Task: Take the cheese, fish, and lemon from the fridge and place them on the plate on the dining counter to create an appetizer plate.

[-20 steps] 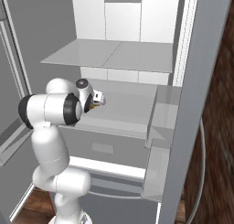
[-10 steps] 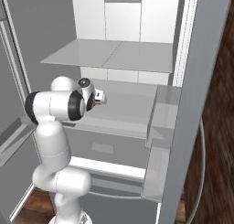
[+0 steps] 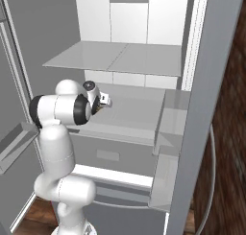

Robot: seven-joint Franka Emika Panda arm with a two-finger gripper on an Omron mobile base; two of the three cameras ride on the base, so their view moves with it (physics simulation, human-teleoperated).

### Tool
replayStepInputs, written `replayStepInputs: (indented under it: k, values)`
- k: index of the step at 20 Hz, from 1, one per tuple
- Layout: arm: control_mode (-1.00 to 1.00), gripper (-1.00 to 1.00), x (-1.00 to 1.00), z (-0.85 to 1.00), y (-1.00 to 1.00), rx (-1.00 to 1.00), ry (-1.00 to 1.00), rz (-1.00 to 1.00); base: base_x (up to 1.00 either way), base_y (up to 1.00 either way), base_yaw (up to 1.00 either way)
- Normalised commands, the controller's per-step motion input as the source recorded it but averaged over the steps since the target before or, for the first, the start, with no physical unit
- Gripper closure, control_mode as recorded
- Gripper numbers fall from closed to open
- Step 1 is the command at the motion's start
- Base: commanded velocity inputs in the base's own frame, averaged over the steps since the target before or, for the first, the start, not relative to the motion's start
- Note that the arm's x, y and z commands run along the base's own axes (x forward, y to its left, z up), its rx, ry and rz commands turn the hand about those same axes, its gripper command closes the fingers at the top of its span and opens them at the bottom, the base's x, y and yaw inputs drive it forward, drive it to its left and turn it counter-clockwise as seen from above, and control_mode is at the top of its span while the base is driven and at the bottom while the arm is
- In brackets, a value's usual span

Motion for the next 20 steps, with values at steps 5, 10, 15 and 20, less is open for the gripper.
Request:
replayStepInputs:
  k: [5,10,15,20]
  values:
    - [-1.00,1.00,0.00,-0.39,0.01,0.00,-0.03,0.00,0.00,0.00,0.00]
    - [-1.00,1.00,-0.04,-0.43,0.00,0.00,0.00,0.00,0.00,0.00,0.00]
    - [-1.00,1.00,-0.76,-0.11,-0.01,0.00,0.00,-0.01,0.00,0.00,0.00]
    - [-1.00,1.00,-1.00,0.32,-0.29,0.00,0.00,-0.02,0.00,0.00,0.00]
